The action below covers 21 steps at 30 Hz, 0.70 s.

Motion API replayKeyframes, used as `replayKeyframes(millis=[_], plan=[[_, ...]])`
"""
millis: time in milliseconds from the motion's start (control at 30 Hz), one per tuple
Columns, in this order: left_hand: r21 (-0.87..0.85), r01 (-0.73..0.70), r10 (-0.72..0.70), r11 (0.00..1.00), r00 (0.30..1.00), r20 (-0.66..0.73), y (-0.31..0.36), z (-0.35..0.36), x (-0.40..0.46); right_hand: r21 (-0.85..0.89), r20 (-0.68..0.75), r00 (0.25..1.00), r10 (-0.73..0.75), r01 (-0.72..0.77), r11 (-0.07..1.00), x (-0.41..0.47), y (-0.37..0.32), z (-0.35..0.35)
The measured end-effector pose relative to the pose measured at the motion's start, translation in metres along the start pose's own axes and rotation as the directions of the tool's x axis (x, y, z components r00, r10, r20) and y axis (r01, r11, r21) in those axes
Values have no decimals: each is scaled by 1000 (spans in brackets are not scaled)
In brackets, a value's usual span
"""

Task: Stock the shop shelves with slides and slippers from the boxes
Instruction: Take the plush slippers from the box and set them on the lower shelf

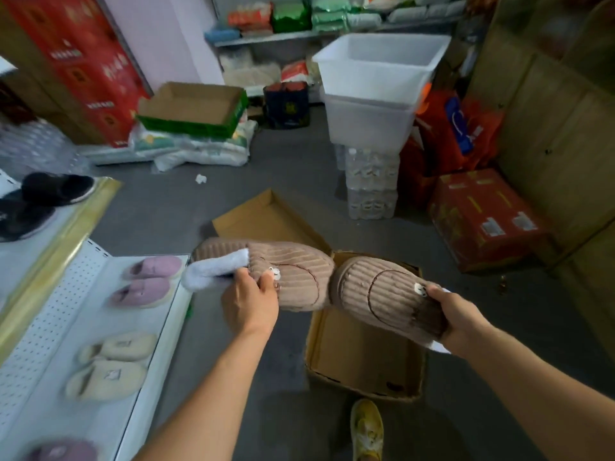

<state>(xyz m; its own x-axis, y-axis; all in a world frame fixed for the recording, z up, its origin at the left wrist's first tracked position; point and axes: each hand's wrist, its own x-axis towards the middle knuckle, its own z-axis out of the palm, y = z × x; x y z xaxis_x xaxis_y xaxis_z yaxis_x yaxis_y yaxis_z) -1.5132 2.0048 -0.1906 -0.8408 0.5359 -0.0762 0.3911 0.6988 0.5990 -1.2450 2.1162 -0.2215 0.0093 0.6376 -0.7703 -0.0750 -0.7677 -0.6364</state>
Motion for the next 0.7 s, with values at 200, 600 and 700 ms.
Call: replayKeyframes(millis=[200, 600, 700], plan=[[-737, 553, -558, 388, 778, 289, 29, -75, -16, 381, 240, 965, -105, 6, 925, -85, -21, 36], [-824, 454, -274, -339, 790, 548, 64, -170, -106, 546, 435, 883, -179, -100, 832, -224, -23, 128], [-836, 432, -266, -339, 808, 526, 65, -201, -118, 506, 420, 893, -164, -81, 859, -248, -17, 138]])
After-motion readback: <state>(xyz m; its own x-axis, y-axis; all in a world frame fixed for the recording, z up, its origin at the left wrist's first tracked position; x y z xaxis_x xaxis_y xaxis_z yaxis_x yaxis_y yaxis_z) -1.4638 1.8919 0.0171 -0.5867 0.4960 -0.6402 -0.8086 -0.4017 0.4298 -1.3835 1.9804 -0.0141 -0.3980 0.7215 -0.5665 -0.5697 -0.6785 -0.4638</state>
